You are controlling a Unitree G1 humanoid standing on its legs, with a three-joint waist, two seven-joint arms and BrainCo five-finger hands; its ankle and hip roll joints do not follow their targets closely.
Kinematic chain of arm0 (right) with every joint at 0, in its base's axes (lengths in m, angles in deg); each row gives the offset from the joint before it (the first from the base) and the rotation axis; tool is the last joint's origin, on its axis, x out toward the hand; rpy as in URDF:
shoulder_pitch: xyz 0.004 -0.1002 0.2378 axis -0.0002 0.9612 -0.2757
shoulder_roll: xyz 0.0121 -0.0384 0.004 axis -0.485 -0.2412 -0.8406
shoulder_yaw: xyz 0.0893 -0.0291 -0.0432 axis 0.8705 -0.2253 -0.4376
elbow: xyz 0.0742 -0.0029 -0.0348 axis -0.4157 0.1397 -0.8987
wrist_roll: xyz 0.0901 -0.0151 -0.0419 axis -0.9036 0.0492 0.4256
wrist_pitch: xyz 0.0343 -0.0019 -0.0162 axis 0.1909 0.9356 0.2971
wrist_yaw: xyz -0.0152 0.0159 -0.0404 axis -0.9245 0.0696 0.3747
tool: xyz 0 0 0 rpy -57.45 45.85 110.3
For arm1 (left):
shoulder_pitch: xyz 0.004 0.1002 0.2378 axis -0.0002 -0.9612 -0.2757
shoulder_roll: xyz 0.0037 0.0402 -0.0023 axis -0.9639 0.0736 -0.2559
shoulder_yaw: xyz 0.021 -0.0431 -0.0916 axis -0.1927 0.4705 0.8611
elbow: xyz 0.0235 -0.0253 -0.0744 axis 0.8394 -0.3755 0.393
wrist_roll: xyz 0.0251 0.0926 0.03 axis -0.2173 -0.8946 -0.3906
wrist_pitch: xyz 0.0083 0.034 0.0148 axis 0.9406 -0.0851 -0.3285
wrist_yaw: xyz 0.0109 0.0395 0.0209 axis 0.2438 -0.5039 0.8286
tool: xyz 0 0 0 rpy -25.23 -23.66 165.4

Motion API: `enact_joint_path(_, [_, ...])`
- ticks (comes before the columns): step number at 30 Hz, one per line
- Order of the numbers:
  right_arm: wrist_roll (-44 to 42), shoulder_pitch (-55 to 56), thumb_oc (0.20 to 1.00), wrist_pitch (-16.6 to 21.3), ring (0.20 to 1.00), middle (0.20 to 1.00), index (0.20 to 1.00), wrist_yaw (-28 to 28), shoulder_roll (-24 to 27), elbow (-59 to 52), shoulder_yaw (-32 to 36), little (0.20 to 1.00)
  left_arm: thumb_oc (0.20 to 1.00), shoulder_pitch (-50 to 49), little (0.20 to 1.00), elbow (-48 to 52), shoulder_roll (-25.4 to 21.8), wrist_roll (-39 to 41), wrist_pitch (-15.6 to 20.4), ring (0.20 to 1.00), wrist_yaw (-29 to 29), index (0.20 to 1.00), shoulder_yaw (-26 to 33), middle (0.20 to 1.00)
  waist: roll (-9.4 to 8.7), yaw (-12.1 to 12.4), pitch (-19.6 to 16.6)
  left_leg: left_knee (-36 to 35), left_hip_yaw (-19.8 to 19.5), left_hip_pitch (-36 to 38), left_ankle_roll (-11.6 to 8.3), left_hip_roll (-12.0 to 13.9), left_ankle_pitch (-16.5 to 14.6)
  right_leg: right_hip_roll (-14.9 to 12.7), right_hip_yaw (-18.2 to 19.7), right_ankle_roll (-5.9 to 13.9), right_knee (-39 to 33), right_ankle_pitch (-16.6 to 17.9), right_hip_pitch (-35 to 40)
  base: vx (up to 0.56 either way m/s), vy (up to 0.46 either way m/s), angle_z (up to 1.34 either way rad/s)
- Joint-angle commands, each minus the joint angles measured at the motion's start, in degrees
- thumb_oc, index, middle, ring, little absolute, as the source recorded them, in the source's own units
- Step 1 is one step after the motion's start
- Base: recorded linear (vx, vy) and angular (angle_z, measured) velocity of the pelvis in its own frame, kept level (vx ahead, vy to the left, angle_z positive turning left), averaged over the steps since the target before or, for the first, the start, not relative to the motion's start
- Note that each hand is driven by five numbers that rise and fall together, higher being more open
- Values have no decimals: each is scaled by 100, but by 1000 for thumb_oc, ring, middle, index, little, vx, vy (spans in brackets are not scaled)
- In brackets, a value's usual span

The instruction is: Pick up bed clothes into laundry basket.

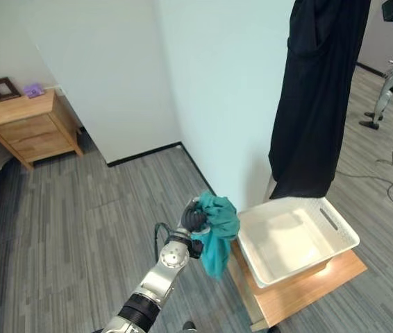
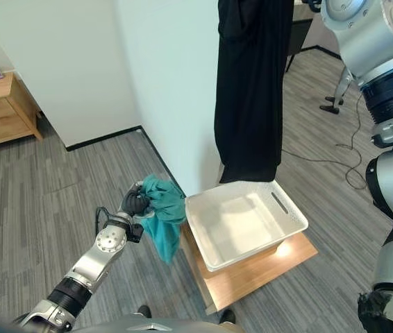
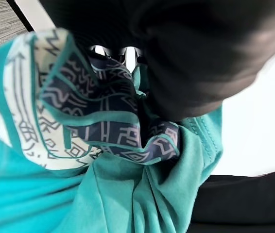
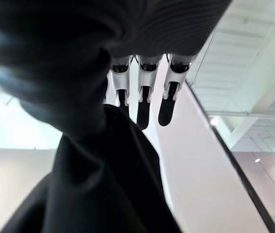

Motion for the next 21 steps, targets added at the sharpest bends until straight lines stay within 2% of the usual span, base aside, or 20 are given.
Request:
enact_joint_path(1, [-298,-1126,200,43,200,200,200,-416,471,246,-277,200,200,477,200,106,46,196,371,200,132,200,-317,200,-138,208,-101,32,-75,-359,-379,449,78,-413,-282,620,110,-686,724,-2,0,4])
enact_joint_path(9, [-270,-958,200,27,200,200,200,-382,564,193,-252,200,200,397,200,66,70,211,362,200,152,200,-348,200,-74,154,-107,32,-35,-290,-352,418,43,-448,-241,626,110,-693,738,-1,1,1])
enact_joint_path(21, [367,-290,200,-2,200,200,200,-239,535,-667,-11,200,200,520,200,15,139,243,349,200,236,200,-337,200,-30,72,-63,32,-64,-218,-340,392,2,-424,-192,583,110,-724,785,0,0,0])
